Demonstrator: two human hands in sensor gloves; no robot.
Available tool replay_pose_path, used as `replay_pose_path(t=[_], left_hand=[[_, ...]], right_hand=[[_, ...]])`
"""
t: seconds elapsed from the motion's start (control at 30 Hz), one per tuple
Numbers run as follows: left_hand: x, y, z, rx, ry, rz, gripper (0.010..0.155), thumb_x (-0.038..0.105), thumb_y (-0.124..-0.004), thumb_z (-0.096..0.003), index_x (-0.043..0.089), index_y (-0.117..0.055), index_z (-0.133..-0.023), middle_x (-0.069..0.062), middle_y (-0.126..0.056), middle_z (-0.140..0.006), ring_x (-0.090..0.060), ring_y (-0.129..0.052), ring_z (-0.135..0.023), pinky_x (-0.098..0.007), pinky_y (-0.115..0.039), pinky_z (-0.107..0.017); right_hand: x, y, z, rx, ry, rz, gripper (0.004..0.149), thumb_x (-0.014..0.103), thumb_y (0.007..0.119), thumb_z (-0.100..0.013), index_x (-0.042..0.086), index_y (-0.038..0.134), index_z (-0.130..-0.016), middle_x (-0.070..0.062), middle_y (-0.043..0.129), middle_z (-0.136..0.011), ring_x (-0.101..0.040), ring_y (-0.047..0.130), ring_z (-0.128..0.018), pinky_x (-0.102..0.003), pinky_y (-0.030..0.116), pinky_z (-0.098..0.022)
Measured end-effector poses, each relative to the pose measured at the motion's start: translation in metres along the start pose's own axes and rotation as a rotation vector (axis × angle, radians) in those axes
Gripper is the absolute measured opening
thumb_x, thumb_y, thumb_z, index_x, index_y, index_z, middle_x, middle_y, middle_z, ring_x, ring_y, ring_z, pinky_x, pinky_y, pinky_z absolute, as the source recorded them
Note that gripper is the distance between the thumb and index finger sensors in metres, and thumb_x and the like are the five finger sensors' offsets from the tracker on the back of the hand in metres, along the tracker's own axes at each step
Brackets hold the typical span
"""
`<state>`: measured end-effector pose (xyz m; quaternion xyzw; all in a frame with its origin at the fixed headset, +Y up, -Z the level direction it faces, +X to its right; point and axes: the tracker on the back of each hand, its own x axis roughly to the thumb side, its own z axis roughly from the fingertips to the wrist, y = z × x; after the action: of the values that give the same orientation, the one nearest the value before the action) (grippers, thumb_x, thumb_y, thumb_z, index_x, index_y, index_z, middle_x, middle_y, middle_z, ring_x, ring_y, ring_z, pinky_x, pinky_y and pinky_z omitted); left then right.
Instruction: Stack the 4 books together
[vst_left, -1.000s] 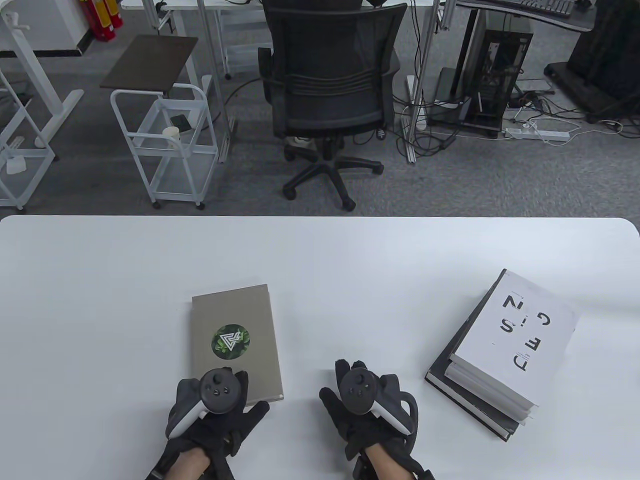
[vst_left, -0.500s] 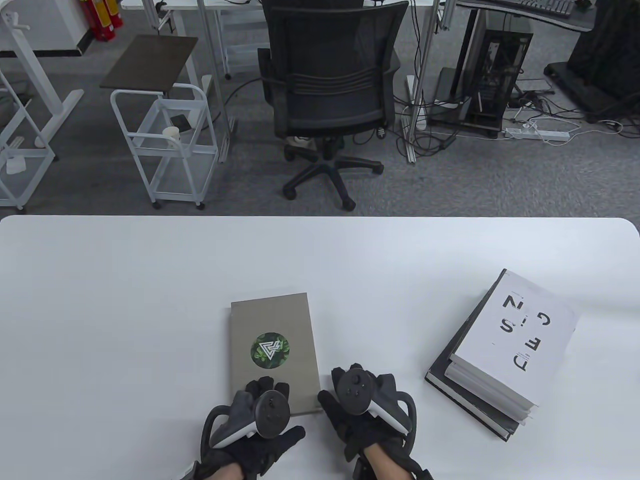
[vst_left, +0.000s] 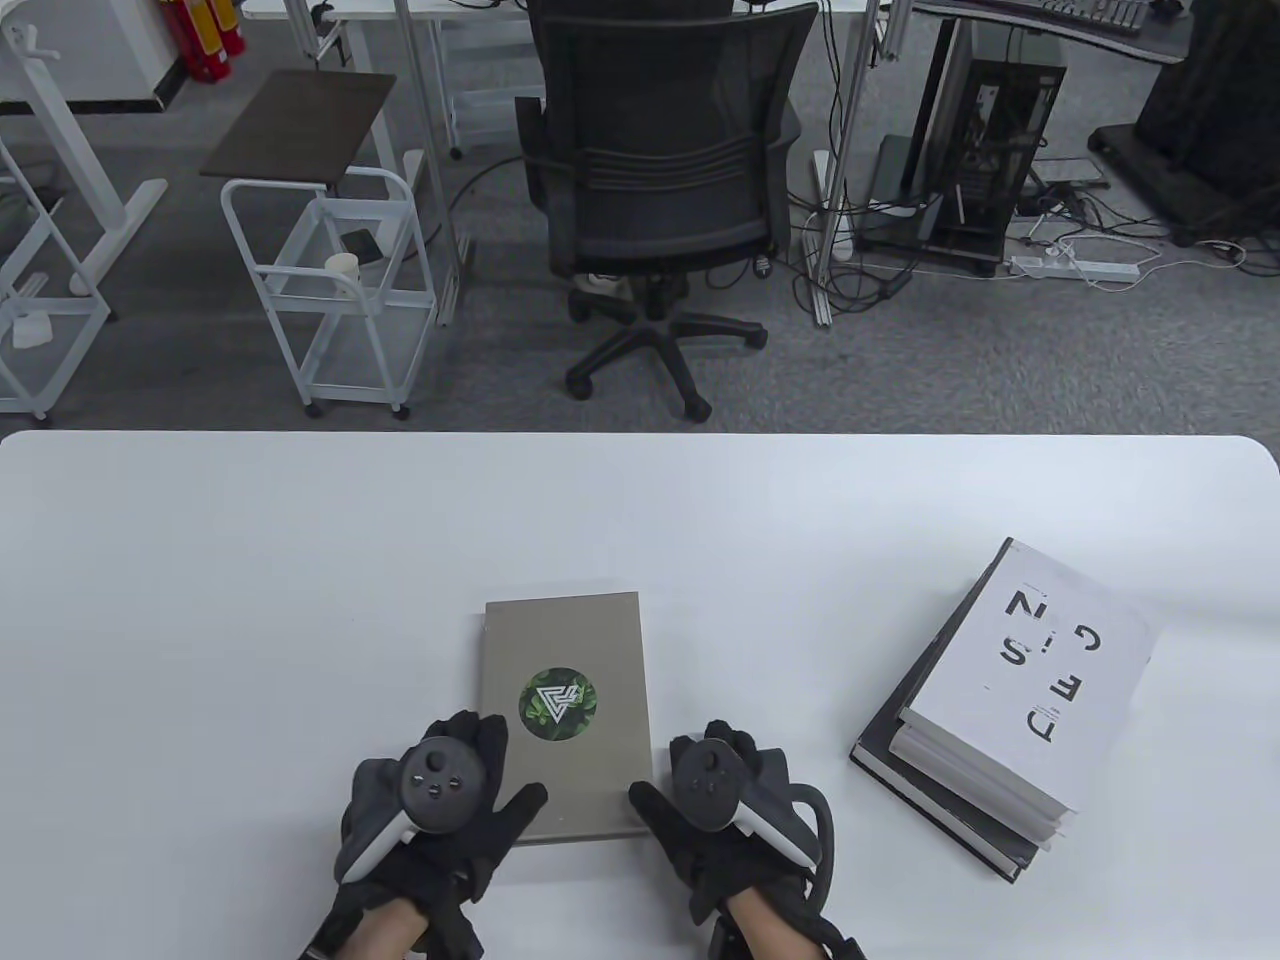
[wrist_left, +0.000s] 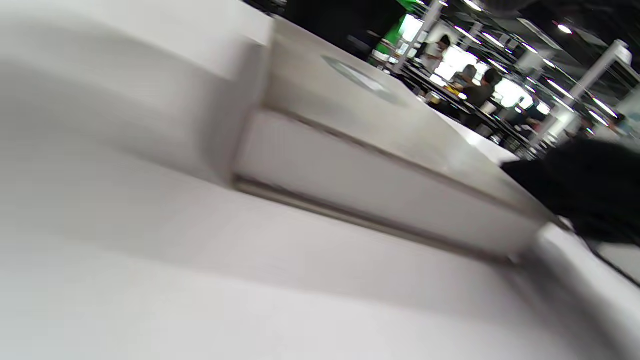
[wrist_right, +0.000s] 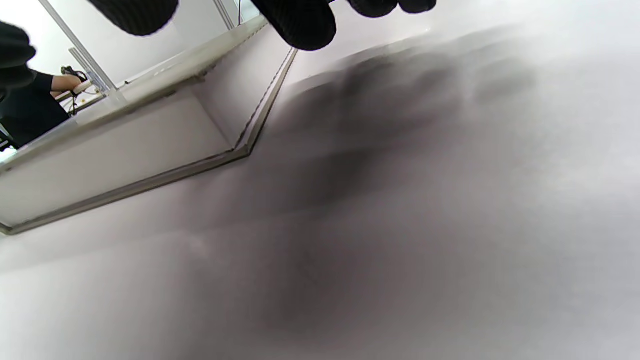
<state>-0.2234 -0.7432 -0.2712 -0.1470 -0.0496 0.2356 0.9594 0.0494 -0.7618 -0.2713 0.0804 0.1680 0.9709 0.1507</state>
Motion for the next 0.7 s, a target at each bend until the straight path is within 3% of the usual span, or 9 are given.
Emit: replay_pose_path(t=[0.13,0.2,0.27,0.37,0.7], left_hand=[[-0.023,0.002,-0.005,0.003,0.110,0.074,0.082,0.064,-0.054,-0.0476,0.014,-0.036,-0.109,-0.015,-0.057,-0.101,-0.039,-0.064,-0.089,-0.061,-0.053,-0.067],[-0.027,-0.001,-0.008,-0.013,0.142,0.052,0.080,0.064,-0.054,-0.0474,0.009,-0.050,-0.105,-0.012,-0.081,-0.084,-0.035,-0.085,-0.070,-0.059,-0.068,-0.055],[-0.026,-0.004,-0.011,-0.029,0.148,0.045,0.078,0.064,-0.054,-0.0475,0.006,-0.063,-0.100,-0.010,-0.092,-0.069,-0.032,-0.094,-0.055,-0.057,-0.075,-0.046],[-0.022,-0.011,-0.014,-0.067,0.136,0.045,0.077,0.063,-0.054,-0.0476,0.005,-0.069,-0.096,-0.009,-0.097,-0.062,-0.031,-0.097,-0.048,-0.056,-0.078,-0.042],[-0.009,-0.021,-0.014,-0.092,0.073,-0.045,0.079,0.063,-0.055,-0.0469,0.001,-0.067,-0.096,-0.011,-0.095,-0.062,-0.031,-0.094,-0.046,-0.057,-0.076,-0.044]], right_hand=[[0.004,0.007,-0.001,0.016,0.001,0.031,0.086,0.065,0.044,-0.064,-0.002,0.035,-0.117,-0.033,0.023,-0.116,-0.057,0.023,-0.104,-0.073,0.034,-0.075],[0.008,0.011,-0.002,0.027,0.004,0.076,0.086,0.064,0.043,-0.064,-0.003,0.037,-0.116,-0.033,0.023,-0.115,-0.058,0.022,-0.103,-0.073,0.033,-0.075],[0.010,0.013,-0.002,0.032,0.005,0.093,0.086,0.064,0.041,-0.063,-0.004,0.040,-0.116,-0.033,0.023,-0.115,-0.058,0.021,-0.103,-0.074,0.033,-0.075],[0.012,0.016,-0.003,0.053,0.001,0.077,0.086,0.063,0.041,-0.064,-0.006,0.039,-0.115,-0.033,0.024,-0.116,-0.058,0.022,-0.103,-0.074,0.033,-0.075],[0.009,0.016,-0.004,0.086,-0.003,-0.042,0.081,0.061,0.041,-0.065,-0.002,0.038,-0.116,-0.031,0.024,-0.116,-0.056,0.021,-0.103,-0.072,0.033,-0.074]])
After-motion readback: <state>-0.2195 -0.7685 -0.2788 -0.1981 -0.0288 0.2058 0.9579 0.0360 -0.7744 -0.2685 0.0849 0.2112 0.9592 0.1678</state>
